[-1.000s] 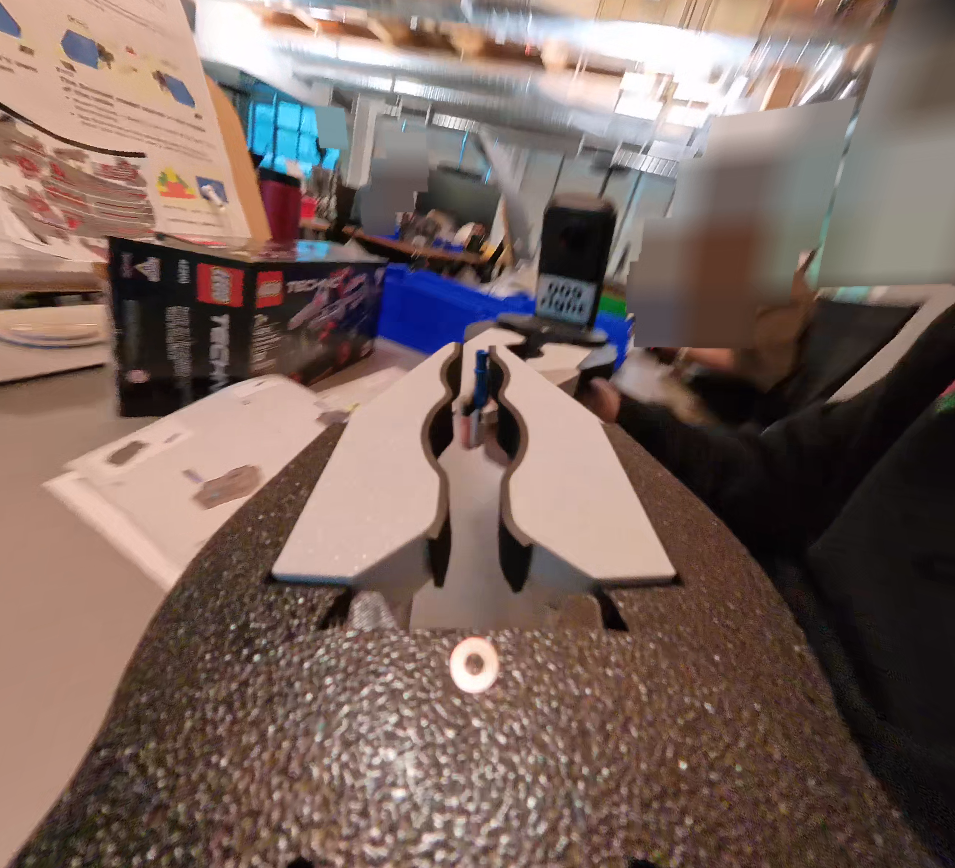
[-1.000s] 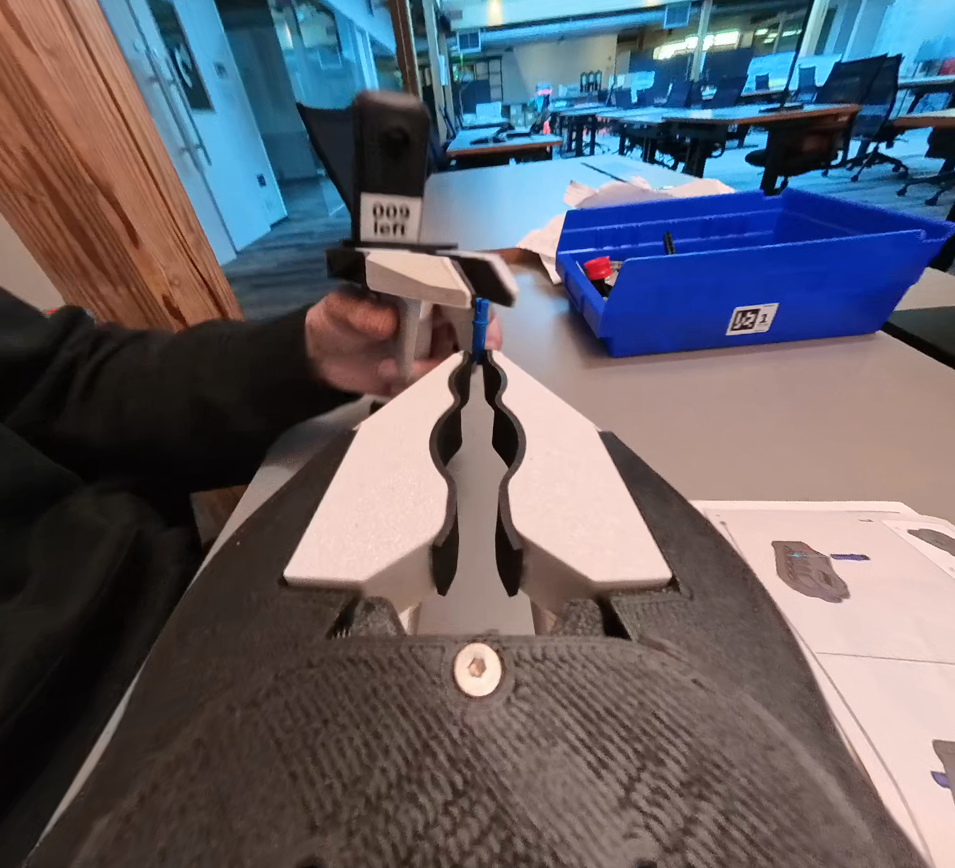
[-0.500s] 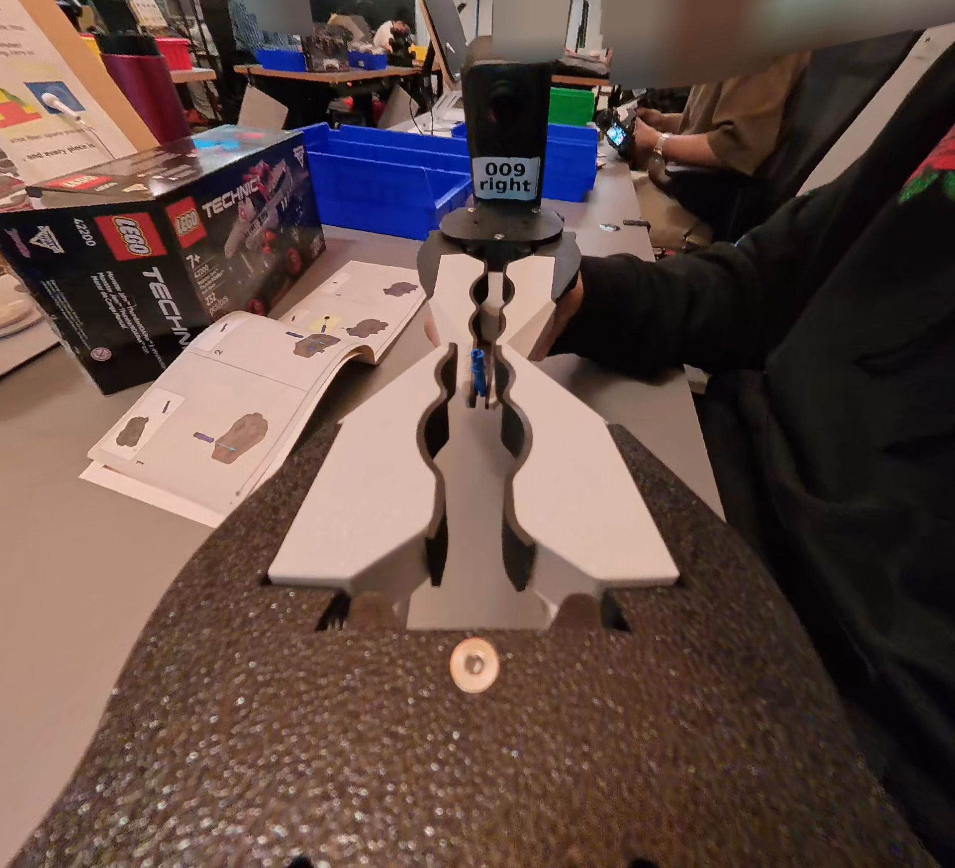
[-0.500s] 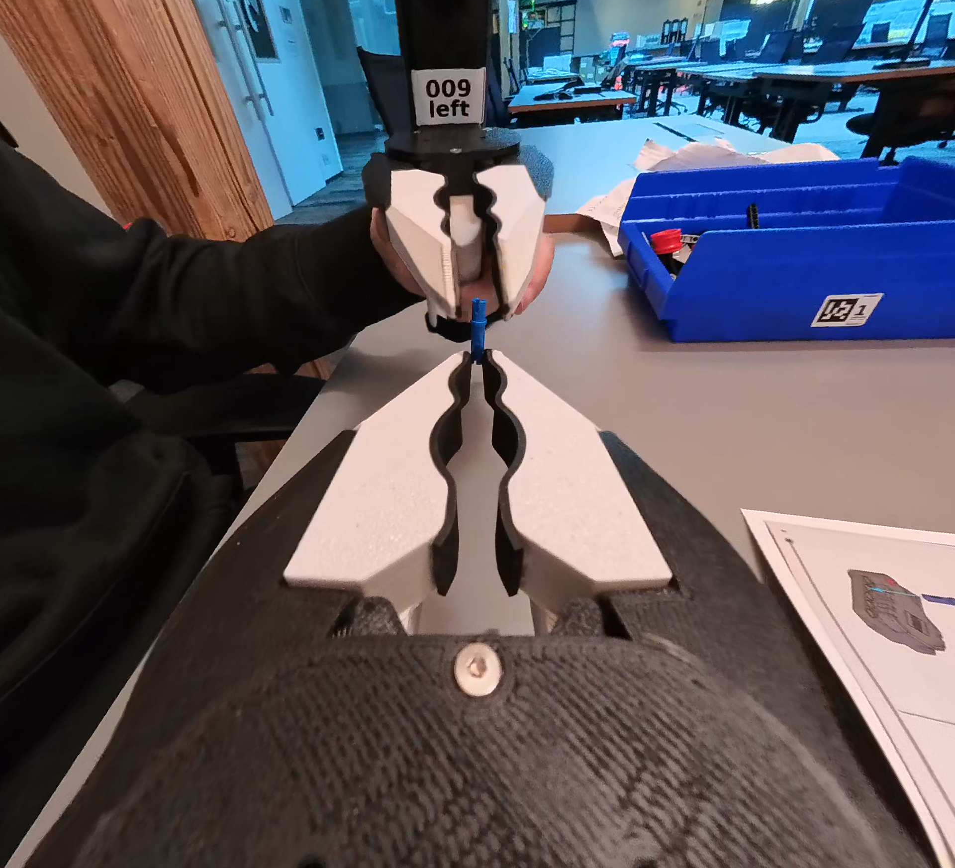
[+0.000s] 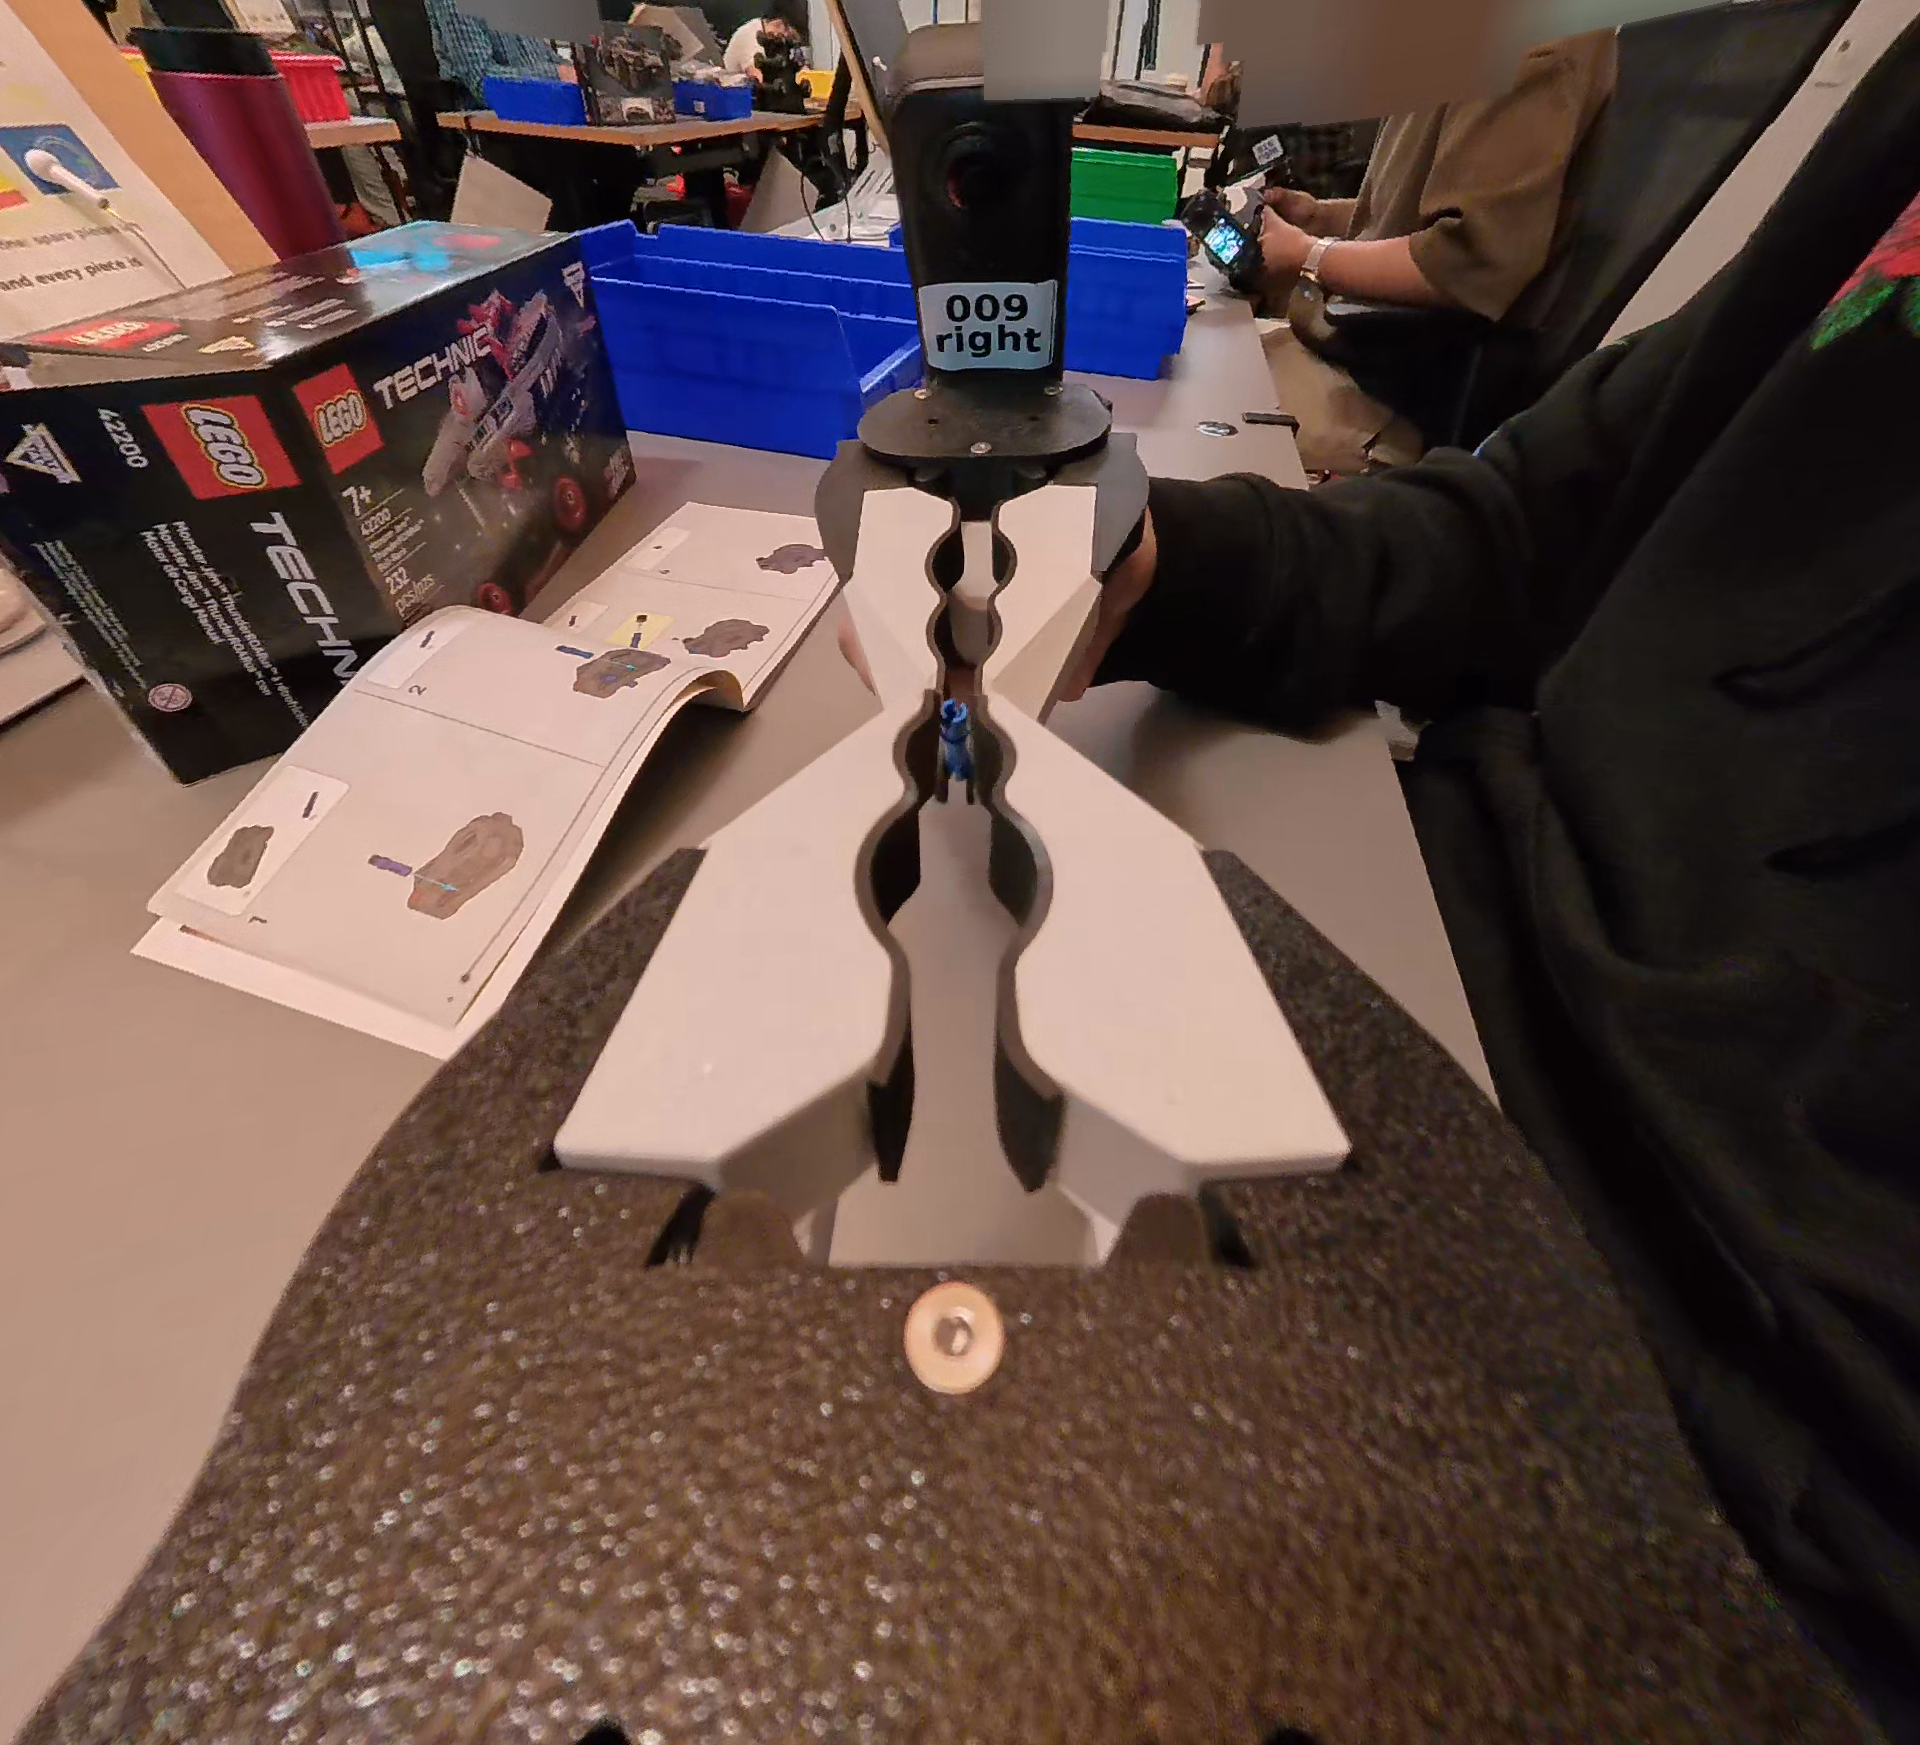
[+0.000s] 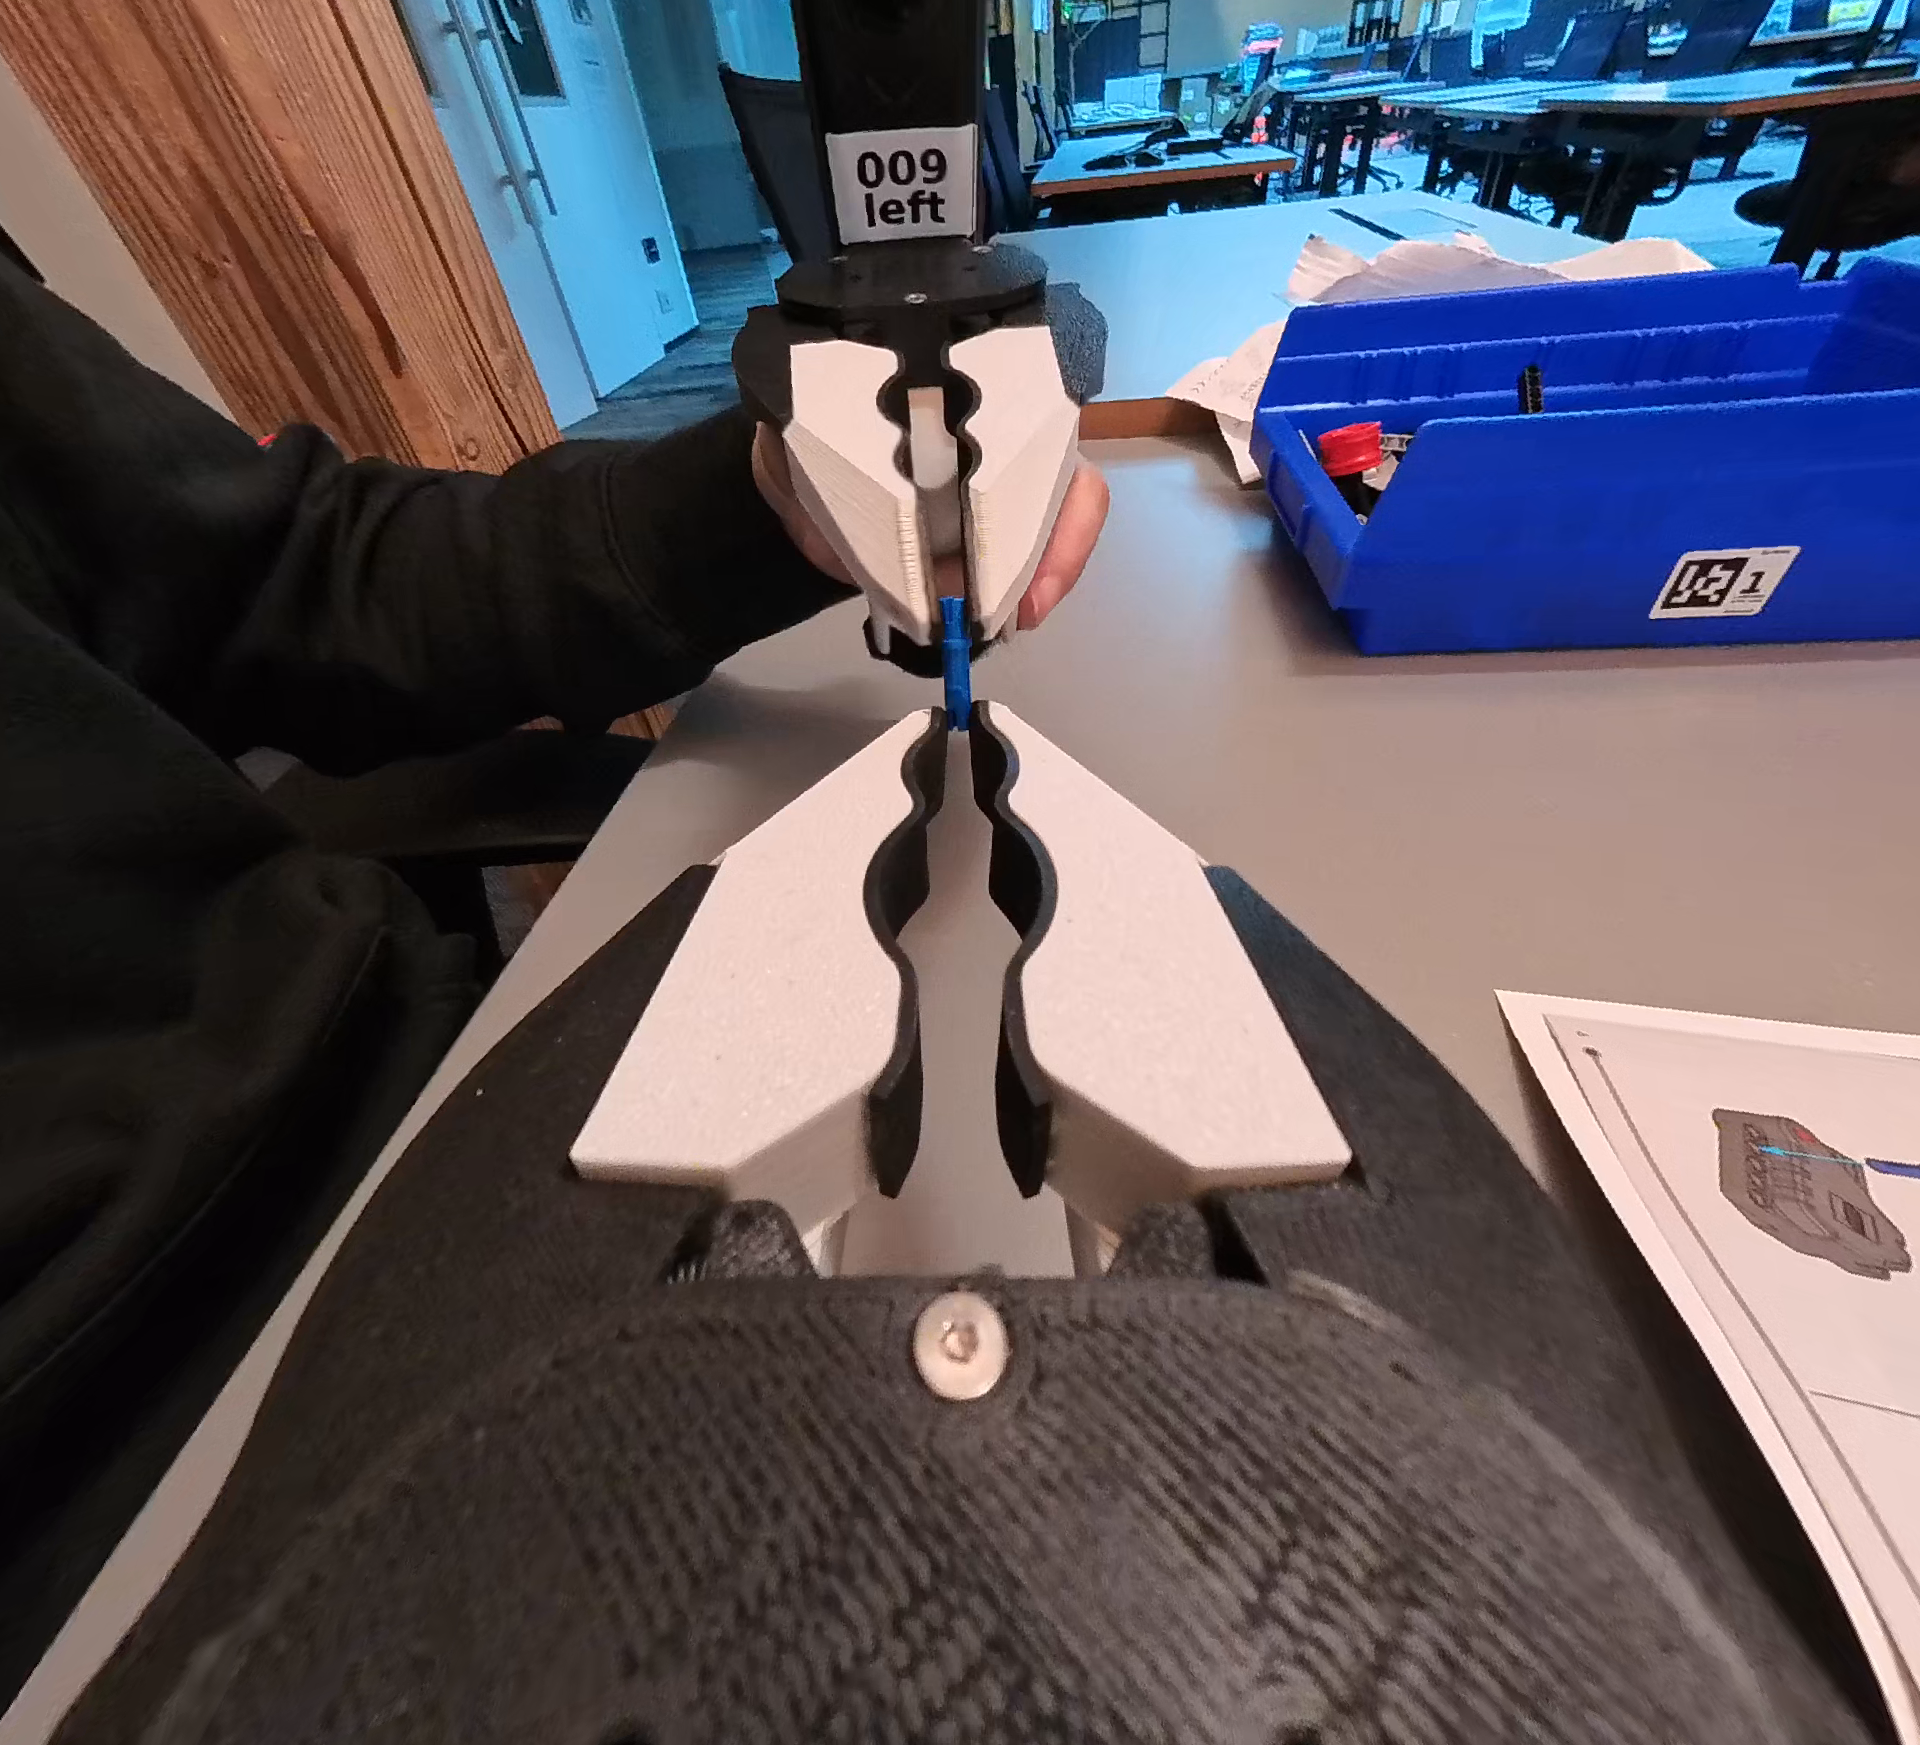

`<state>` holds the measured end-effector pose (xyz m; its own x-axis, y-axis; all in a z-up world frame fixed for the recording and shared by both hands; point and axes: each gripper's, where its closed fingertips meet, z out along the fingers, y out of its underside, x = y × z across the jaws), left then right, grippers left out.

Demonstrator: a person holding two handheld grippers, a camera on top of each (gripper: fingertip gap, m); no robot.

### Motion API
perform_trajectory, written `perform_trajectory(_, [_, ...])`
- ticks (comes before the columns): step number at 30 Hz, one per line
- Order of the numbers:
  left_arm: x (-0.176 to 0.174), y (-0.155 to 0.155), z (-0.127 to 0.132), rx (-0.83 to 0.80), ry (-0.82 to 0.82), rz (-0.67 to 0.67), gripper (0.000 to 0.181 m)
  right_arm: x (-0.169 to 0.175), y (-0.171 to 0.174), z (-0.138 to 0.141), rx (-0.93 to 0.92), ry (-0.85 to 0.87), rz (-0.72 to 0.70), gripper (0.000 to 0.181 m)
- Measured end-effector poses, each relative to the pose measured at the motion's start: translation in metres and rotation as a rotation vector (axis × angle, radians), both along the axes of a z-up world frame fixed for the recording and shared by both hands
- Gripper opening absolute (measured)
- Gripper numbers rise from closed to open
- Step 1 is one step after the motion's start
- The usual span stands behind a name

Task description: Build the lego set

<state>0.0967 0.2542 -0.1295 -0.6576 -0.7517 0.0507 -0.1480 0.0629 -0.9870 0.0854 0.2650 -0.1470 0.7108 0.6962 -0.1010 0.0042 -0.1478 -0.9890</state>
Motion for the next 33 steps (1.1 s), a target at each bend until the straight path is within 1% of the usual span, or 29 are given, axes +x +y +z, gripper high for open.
perform_trajectory(3, [0.004, 0.0, -0.004, 0.026, -0.003, 0.004, 0.001, 0.001, 0.001, -0.005, -0.017, -0.009, -0.01, 0.003])
perform_trajectory(5, [0.011, 0.002, -0.012, 0.096, 0.005, 0.042, 0.001, 0.011, 0.003, -0.012, -0.047, -0.052, -0.052, 0.003])
perform_trajectory(6, [0.015, 0.005, -0.017, 0.139, 0.01, 0.067, 0.001, 0.019, 0.003, -0.014, -0.063, -0.079, -0.082, 0.006])
perform_trajectory(8, [0.021, 0.01, -0.023, 0.202, 0.013, 0.079, 0.002, 0.043, 0.005, -0.021, -0.108, -0.127, -0.19, 0.031])
perform_trajectory(10, [0.027, 0.014, -0.025, 0.202, 0.027, 0.071, 0.001, 0.067, 0.005, -0.031, -0.163, -0.174, -0.301, 0.046])
perform_trajectory(12, [0.034, 0.021, -0.031, 0.207, 0.062, 0.066, 0.001, 0.08, 0.003, -0.048, -0.21, -0.243, -0.359, 0.056])
perform_trajectory(14, [0.04, 0.024, -0.035, 0.218, 0.073, 0.029, 0.001, 0.09, 0.005, -0.066, -0.254, -0.325, -0.419, 0.059])
perform_trajectory(17, [0.049, 0.025, -0.039, 0.225, 0.029, -0.037, 0.001, 0.086, 0.006, -0.092, -0.362, -0.373, -0.41, 0.066])
perform_trajectory(21, [0.061, 0.024, -0.044, 0.201, -0.06, -0.059, 0.001, 0.086, 0.007, -0.113, -0.437, -0.421, -0.414, 0.065])
perform_trajectory(23, [0.061, 0.021, -0.042, 0.196, -0.096, -0.071, 0.001, 0.087, 0.008, -0.115, -0.445, -0.436, -0.416, 0.065])
perform_trajectory(25, [0.06, 0.019, -0.038, 0.189, -0.139, -0.069, 0.001, 0.085, 0.01, -0.115, -0.437, -0.443, -0.41, 0.061])
perform_trajectory(29, [0.058, 0.014, -0.036, 0.145, -0.145, -0.089, 0.001, 0.082, 0.015, -0.114, -0.422, -0.458, -0.41, 0.053])
perform_trajectory(31, [0.06, 0.013, -0.04, 0.151, -0.125, -0.094, 0.001, 0.08, 0.016, -0.114, -0.421, -0.459, -0.402, 0.048])
perform_trajectory(33, [0.06, 0.012, -0.044, 0.156, -0.113, -0.099, 0.001, 0.081, 0.016, -0.114, -0.423, -0.457, -0.405, 0.046])
